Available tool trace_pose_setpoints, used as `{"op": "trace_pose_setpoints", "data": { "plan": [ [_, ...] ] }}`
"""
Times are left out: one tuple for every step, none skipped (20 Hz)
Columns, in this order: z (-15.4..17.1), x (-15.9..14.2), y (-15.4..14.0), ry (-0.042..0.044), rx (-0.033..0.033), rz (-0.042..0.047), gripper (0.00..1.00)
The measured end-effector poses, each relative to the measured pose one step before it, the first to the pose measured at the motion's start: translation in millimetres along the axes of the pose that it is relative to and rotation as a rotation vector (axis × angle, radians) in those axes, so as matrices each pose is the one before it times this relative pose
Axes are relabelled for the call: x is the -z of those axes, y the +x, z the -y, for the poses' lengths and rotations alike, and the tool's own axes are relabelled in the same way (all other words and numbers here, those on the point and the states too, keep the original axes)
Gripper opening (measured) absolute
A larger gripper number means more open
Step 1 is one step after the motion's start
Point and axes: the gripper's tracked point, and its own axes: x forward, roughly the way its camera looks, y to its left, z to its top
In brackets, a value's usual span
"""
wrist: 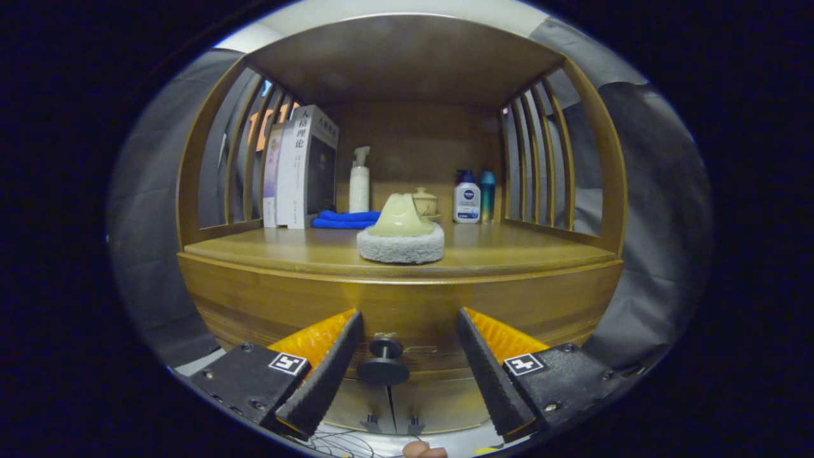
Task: Pull open the drawer, take out the items inside it, and place them on the countertop above the cabinet.
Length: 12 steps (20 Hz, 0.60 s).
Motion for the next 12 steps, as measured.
{"op": "trace_pose_setpoints", "data": {
  "plan": [
    [1.31,1.12,-0.30,-0.02747,-0.00027,0.00108,0.98],
    [0.01,1.53,-0.70,-0.02549,-0.00805,-0.00319,0.98],
    [-3.96,-1.42,-4.90,-0.00805,-0.03866,0.00430,0.98],
    [-5.06,-6.56,-4.86,0.00304,-0.03888,0.02440,0.98],
    [0.45,-9.15,-9.70,-0.00344,-0.03266,0.03206,0.98],
    [2.44,-7.95,-14.10,-0.01010,-0.02383,0.02200,0.98],
    [0.98,-3.97,-19.63,-0.01401,-0.02827,0.01520,0.98],
    [2.32,1.44,-21.11,-0.01267,-0.02358,-0.00721,0.98],
    [1.10,4.11,-27.64,-0.00664,-0.02848,-0.01479,0.98],
    [0.38,4.69,-31.94,0.00212,-0.02567,-0.00324,0.98],
    [1.58,5.70,-33.48,0.01352,-0.01560,-0.00592,0.98],
    [4.35,6.49,-30.50,0.01900,-0.01047,-0.00287,0.98]
  ]
}}
